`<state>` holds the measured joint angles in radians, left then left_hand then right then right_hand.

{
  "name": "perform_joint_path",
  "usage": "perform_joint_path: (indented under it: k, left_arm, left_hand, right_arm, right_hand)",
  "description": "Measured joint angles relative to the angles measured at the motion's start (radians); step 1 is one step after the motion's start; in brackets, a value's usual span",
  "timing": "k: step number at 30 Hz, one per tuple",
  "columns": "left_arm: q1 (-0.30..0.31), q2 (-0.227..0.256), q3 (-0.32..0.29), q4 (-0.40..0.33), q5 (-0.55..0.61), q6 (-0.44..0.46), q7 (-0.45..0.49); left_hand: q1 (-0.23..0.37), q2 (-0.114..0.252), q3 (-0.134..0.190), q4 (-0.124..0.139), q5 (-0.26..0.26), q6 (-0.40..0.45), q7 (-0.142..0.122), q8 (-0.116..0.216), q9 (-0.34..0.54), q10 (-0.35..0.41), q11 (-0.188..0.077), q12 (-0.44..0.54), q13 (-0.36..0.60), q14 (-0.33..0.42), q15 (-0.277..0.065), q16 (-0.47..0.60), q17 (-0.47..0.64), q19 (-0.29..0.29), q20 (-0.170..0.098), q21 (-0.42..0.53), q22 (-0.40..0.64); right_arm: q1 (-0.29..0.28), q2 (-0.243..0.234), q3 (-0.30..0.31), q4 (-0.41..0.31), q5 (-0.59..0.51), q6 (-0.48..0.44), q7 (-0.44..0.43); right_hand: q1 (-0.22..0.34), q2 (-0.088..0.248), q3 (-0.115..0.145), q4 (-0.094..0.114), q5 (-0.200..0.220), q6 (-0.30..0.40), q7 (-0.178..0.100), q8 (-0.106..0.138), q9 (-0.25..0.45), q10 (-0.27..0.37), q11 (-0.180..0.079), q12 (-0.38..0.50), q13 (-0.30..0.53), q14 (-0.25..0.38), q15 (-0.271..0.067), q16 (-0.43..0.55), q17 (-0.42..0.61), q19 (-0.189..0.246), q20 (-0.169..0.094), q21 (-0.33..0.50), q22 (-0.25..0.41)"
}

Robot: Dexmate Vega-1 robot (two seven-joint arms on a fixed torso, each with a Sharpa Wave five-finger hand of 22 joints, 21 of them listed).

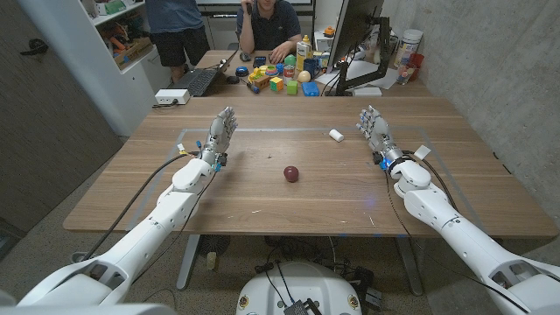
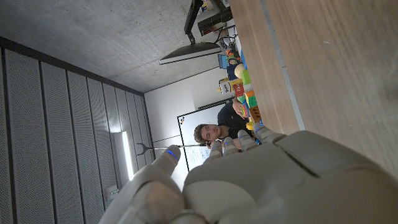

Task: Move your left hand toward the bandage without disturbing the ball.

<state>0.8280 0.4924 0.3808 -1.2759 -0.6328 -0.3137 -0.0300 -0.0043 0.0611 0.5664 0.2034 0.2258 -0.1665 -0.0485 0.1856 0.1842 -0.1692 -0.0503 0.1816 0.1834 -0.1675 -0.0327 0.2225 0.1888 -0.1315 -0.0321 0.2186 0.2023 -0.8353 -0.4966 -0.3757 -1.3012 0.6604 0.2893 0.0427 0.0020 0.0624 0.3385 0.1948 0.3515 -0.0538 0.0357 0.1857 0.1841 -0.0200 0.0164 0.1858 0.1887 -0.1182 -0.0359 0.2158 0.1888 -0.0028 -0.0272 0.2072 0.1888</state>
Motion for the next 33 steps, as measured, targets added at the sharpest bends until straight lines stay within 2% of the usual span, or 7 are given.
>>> perform_joint_path:
  k: [5, 8, 10, 13, 24, 28, 33]
  left_arm:
    - [-0.006, -0.008, 0.004, 0.011, 0.006, -0.009, 0.0]
    - [-0.009, -0.01, 0.005, 0.014, 0.012, -0.012, 0.001]
    - [-0.011, -0.011, 0.008, 0.016, 0.016, -0.012, 0.006]
    - [-0.014, -0.011, 0.011, 0.016, 0.029, -0.012, 0.02]
    - [-0.065, -0.035, 0.036, 0.078, 0.093, -0.045, 0.049]
    - [-0.088, -0.043, 0.045, 0.104, 0.123, -0.058, 0.052]
    - [-0.165, -0.067, 0.073, 0.194, 0.16, -0.078, 0.042]
  left_hand:
    - [0.0, 0.0, 0.001, 0.001, 0.0, -0.002, -0.002, 0.0, 0.0, -0.002, -0.002, 0.004, 0.0, 0.0, 0.0, 0.0, 0.0, -0.004, 0.001, 0.0, 0.0]
    - [0.0, 0.0, 0.004, -0.002, 0.0, -0.006, -0.034, 0.011, 0.0, -0.003, -0.014, 0.012, -0.002, -0.006, 0.011, 0.011, 0.0, 0.017, 0.068, 0.011, -0.002]
    - [0.0, 0.0, 0.005, -0.003, 0.0, -0.005, -0.056, 0.022, 0.0, -0.003, -0.014, 0.017, -0.001, -0.005, 0.028, 0.016, 0.0, 0.032, 0.101, 0.013, -0.003]
    - [0.0, 0.0, 0.005, -0.003, 0.0, -0.007, -0.075, 0.03, 0.0, -0.003, -0.019, 0.03, 0.001, -0.005, 0.031, 0.025, 0.0, 0.046, 0.121, 0.019, -0.003]
    - [0.004, 0.004, 0.007, -0.01, 0.0, -0.006, -0.105, 0.03, 0.0, -0.003, -0.036, 0.03, 0.001, -0.006, 0.022, 0.031, -0.003, 0.074, 0.102, 0.027, -0.002]
    - [0.008, 0.008, 0.007, -0.017, 0.0, -0.006, -0.118, 0.03, 0.0, -0.006, -0.039, 0.03, 0.001, -0.001, 0.017, 0.031, -0.008, 0.079, 0.104, 0.031, -0.002]
    - [0.012, 0.012, 0.01, -0.023, 0.0, -0.008, -0.132, 0.03, 0.0, -0.001, -0.045, 0.03, -0.002, -0.004, 0.008, 0.031, -0.01, 0.091, 0.1, 0.033, -0.004]
  right_arm:
    - [0.001, 0.005, -0.003, 0.0, 0.004, -0.002, 0.005]
    - [0.002, 0.007, -0.005, -0.001, 0.005, -0.003, 0.006]
    - [0.002, 0.008, -0.006, -0.001, 0.006, -0.004, 0.007]
    - [0.002, 0.01, -0.008, -0.001, 0.006, -0.005, 0.008]
    - [0.004, 0.013, -0.015, -0.002, 0.004, -0.006, 0.009]
    - [0.008, 0.017, -0.019, 0.0, 0.0, -0.006, 0.009]
    - [0.012, 0.023, -0.027, 0.009, -0.011, -0.003, 0.01]
  right_hand:
    - [0.0, 0.0, 0.0, 0.0, 0.0, 0.0, 0.0, 0.0, 0.0, 0.0, 0.0, 0.0, 0.0, 0.0, 0.0, 0.0, 0.0, 0.0, 0.0, 0.0, 0.0]
    - [0.0, 0.0, 0.0, 0.0, 0.0, 0.0, 0.0, 0.0, 0.0, 0.0, 0.0, 0.0, 0.0, 0.0, 0.0, 0.0, 0.0, 0.0, 0.0, 0.0, 0.0]
    - [0.0, 0.0, 0.0, 0.0, 0.0, 0.0, 0.0, 0.0, 0.0, 0.0, 0.0, 0.0, 0.0, 0.0, 0.0, 0.0, 0.0, 0.0, 0.0, 0.0, 0.0]
    - [0.0, 0.0, 0.0, 0.0, 0.0, 0.0, 0.0, 0.0, 0.0, 0.0, 0.0, 0.0, 0.0, 0.0, 0.0, 0.0, 0.0, 0.0, 0.0, 0.0, 0.0]
    - [0.0, 0.0, 0.0, 0.0, 0.0, 0.0, 0.0, 0.0, 0.0, 0.0, 0.0, 0.0, 0.0, 0.0, 0.0, 0.0, 0.0, 0.0, 0.0, 0.0, 0.0]
    - [0.0, 0.0, 0.0, 0.0, 0.0, 0.0, 0.0, 0.0, 0.0, 0.0, 0.0, 0.0, 0.0, 0.0, 0.0, 0.0, 0.0, 0.0, 0.0, 0.0, 0.0]
    - [0.0, 0.0, 0.0, 0.0, 0.0, 0.0, 0.0, 0.0, 0.0, 0.0, 0.0, 0.0, 0.0, 0.0, 0.0, 0.0, 0.0, 0.0, 0.0, 0.0, 0.0]
